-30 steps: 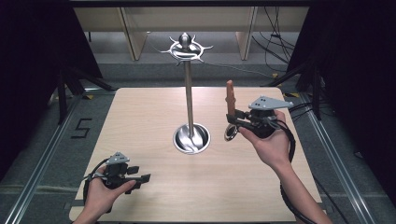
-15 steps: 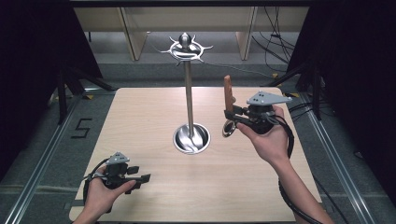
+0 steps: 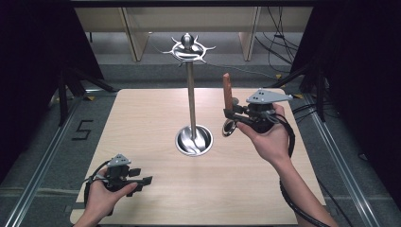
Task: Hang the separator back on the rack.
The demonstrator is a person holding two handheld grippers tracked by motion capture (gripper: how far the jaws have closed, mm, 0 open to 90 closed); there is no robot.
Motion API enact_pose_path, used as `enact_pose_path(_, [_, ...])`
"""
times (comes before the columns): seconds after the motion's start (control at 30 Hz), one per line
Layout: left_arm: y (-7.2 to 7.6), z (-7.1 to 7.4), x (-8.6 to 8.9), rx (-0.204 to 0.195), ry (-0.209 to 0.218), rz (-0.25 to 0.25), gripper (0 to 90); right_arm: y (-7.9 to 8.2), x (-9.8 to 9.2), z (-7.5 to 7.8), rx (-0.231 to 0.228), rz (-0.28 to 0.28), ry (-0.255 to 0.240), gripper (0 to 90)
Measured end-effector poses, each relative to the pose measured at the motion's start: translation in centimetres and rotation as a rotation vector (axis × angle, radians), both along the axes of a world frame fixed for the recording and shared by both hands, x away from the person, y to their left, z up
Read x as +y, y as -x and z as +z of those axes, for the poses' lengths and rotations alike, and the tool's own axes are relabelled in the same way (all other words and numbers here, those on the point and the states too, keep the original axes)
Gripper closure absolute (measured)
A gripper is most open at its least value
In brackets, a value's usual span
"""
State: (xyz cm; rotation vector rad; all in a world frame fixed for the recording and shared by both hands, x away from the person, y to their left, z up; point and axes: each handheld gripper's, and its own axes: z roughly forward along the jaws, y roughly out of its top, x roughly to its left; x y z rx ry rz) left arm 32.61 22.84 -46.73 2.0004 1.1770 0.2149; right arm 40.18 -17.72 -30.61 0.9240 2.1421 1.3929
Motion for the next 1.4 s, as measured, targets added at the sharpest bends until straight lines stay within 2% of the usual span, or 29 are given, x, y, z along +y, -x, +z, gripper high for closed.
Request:
enact_pose_path(0.1, [0.1,0.1,0.0,-0.004,-0.009,0.007,36.6,-0.1,0.1,0.2,-0.002,0.003,0.006,69.7])
enact_pose_path(0.2, [0.0,0.0,0.0,-0.003,-0.008,0.011,36.6,-0.3,0.2,0.3,-0.033,0.002,0.0,69.7])
enact_pose_path(0.23, [0.0,0.0,0.0,0.001,0.001,0.017,36.6,-0.3,0.2,0.5,-0.019,0.017,0.013,69.7])
enact_pose_path(0.27, [0.0,0.0,0.0,0.001,0.001,0.015,36.6,-0.3,0.3,0.5,-0.019,0.009,0.0,69.7])
enact_pose_path(0.33, [0.0,0.0,0.0,0.001,0.0,0.014,36.6,-0.5,0.3,0.6,-0.024,0.023,0.006,69.7])
enact_pose_path(0.37, [0.0,0.0,0.0,-0.003,-0.007,0.009,36.6,-0.5,0.3,0.7,-0.027,0.012,0.022,69.7])
enact_pose_path(0.43, [0.1,0.1,0.0,-0.003,0.0,0.006,36.6,-0.5,0.3,0.8,-0.012,0.015,0.011,69.7])
enact_pose_path(0.5, [0.1,0.1,0.0,0.002,0.008,0.009,36.6,-0.7,0.3,0.9,-0.027,0.018,0.018,69.7])
enact_pose_path(0.57, [0.0,0.1,0.1,-0.004,-0.001,0.003,36.6,-0.5,0.5,1.0,-0.013,0.009,0.001,69.7])
enact_pose_path(0.6, [0.1,0.1,0.0,0.0,0.004,0.007,36.6,-0.7,0.5,1.1,-0.03,0.019,0.009,69.7])
enact_pose_path(0.63, [0.0,0.1,0.0,0.001,0.006,0.009,36.6,-0.7,0.6,1.1,-0.039,0.006,0.001,69.7])
enact_pose_path(0.67, [0.1,0.1,0.0,0.001,0.007,0.009,36.6,-0.7,0.6,1.3,-0.027,0.018,0.007,69.7])
enact_pose_path(0.73, [0.0,0.1,0.0,0.001,0.008,0.008,36.6,-0.8,0.7,1.5,-0.033,0.029,0.002,69.7])
enact_pose_path(0.77, [0.1,0.1,0.0,-0.001,0.005,0.008,36.6,-0.7,0.7,1.7,-0.027,0.02,0.006,69.7])
enact_pose_path(0.8, [0.0,0.1,0.1,-0.006,-0.003,0.005,36.6,-0.9,0.7,1.8,-0.046,0.024,0.006,69.7])
enact_pose_path(0.87, [0.1,0.1,0.1,-0.008,0.003,0.005,36.6,-0.7,0.8,2.0,-0.027,0.017,0.002,69.6])
enact_pose_path(0.9, [0.0,0.1,0.1,-0.007,0.003,0.004,36.6,-0.9,0.8,2.0,-0.042,0.031,0.004,69.7])
enact_pose_path(0.97, [0.1,0.1,0.1,-0.007,0.002,0.003,36.6,-1.0,0.9,2.2,-0.051,0.023,0.012,69.7])
enact_pose_path(1.0, [0.1,0.1,0.1,-0.007,0.002,0.003,36.6,-0.9,1.0,2.3,-0.035,0.018,0.004,69.7])
enact_pose_path(1.1, [0.1,0.1,0.1,-0.007,0.002,0.003,36.6,-1.1,1.0,2.4,-0.054,0.037,0.016,69.7])
enact_pose_path(1.13, [0.1,0.1,0.1,-0.007,0.002,0.003,36.6,-1.1,1.2,2.4,-0.046,0.033,-0.002,69.7])
enact_pose_path(1.17, [0.0,0.1,0.1,-0.004,0.002,0.001,36.6,-1.1,1.1,2.5,-0.055,0.026,0.008,69.7])
enact_pose_path(1.23, [0.0,0.1,0.1,0.0,0.008,0.005,36.6,-1.1,1.3,2.7,-0.043,0.031,0.003,69.7])
enact_pose_path(1.27, [0.1,0.1,0.1,-0.004,0.004,0.004,36.6,-1.2,1.3,2.8,-0.057,0.043,0.011,69.7])
enact_pose_path(1.33, [0.1,0.1,0.1,-0.007,0.002,0.003,36.6,-1.1,1.6,2.9,-0.048,0.024,-0.004,69.7])
enact_pose_path(1.4, [0.1,0.1,0.1,-0.006,0.002,0.002,36.6,-1.3,1.6,3.1,-0.06,0.043,0.005,69.7])
